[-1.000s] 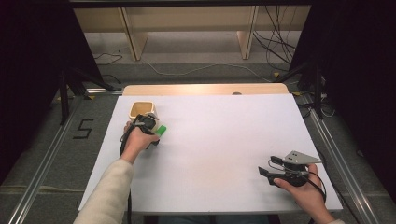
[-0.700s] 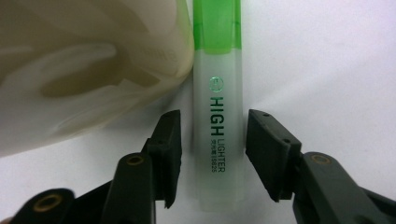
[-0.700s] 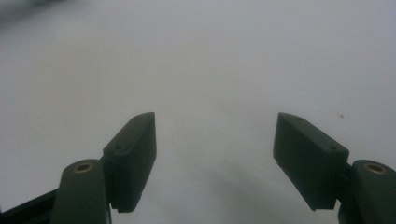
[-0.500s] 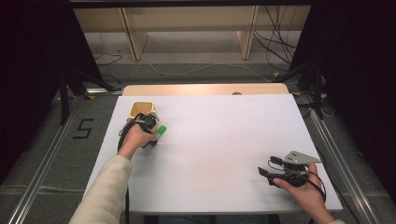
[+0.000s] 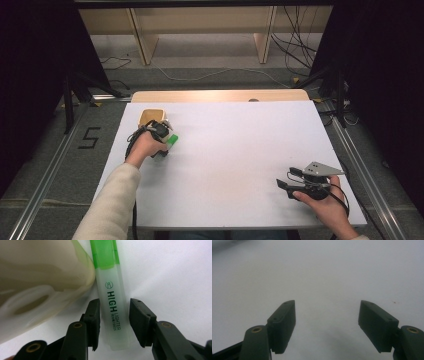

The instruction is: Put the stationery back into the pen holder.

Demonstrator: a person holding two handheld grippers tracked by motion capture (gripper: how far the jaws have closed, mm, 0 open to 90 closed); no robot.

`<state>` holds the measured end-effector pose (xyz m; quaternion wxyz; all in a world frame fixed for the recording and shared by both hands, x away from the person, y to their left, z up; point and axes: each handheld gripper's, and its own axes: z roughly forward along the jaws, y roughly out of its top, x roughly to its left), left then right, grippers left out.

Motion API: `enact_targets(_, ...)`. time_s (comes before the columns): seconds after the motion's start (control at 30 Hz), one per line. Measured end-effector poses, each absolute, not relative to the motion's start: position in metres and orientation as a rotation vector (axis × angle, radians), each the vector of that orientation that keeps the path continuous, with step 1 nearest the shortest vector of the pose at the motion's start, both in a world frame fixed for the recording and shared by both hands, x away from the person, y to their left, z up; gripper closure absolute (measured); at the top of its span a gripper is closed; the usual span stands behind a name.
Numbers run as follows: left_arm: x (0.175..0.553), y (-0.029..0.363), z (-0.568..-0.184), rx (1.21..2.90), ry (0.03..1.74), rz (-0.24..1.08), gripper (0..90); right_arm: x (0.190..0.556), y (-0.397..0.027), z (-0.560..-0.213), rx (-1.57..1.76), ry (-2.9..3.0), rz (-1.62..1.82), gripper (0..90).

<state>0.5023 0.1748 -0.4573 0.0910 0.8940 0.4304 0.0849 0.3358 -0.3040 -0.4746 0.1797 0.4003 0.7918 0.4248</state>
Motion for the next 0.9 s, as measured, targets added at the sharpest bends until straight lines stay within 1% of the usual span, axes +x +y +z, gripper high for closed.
enact_targets(0.27,0.5017,0.1723,-0.4568,2.665,1.301,0.260,61.9,0.3355,-0.3045,-0.4742,1.134,2.236,1.202,30.7)
enact_targets(0.53,0.4992,0.1736,-0.4592,2.657,1.264,0.291,61.8,0.3354,-0.3043,-0.4741,1.125,2.236,1.202,30.7)
enact_targets(0.67,0.4976,0.1722,-0.4612,2.650,1.258,0.296,64.2,0.3354,-0.3040,-0.4742,1.126,2.233,1.201,30.7)
enact_targets(0.9,0.4975,0.1713,-0.4612,2.651,1.267,0.295,65.7,0.3353,-0.3042,-0.4739,1.125,2.233,1.204,30.7)
